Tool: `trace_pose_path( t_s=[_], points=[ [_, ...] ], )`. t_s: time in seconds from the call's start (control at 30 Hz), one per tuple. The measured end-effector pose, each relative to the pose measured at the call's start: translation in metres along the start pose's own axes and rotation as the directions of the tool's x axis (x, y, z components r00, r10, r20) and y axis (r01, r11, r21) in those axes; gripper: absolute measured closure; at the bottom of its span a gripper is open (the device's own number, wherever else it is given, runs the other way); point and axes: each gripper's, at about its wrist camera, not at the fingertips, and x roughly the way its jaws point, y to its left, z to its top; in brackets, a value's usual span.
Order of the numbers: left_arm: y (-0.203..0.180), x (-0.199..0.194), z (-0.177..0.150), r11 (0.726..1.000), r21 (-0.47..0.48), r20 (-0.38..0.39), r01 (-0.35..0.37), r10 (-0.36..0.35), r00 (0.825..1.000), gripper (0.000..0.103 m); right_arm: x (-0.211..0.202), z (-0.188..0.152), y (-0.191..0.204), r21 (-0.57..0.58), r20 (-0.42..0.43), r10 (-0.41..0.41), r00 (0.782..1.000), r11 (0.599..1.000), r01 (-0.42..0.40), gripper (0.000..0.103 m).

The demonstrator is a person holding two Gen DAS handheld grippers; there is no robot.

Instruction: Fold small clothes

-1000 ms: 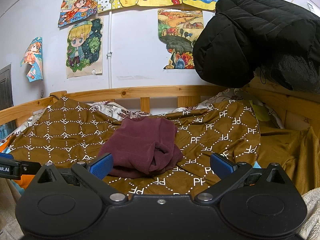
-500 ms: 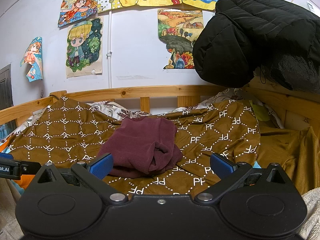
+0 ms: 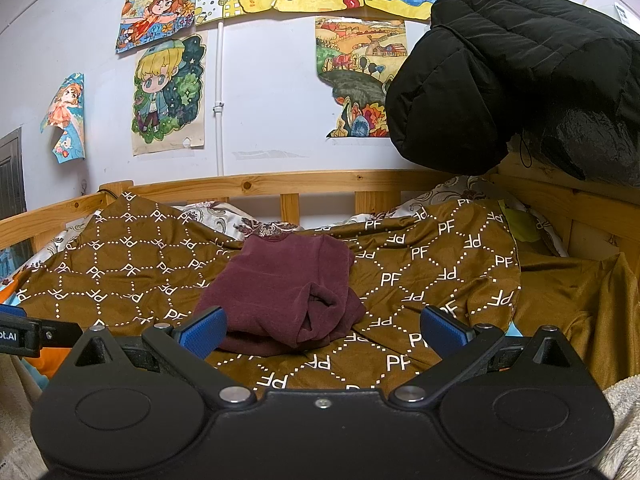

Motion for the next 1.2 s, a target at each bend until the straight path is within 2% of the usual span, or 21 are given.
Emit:
trace_pose_path(
  t_s=[1.2],
  points=[
    [0.0024,0.0009,0.0002,1.0,0.014,-0.01,-0.008,0.008,1.0,0.001,-0.0003,-0.0008,0.0001,-0.001,-0.004,0.0,1.0,1.0,0.0,0.001]
  ],
)
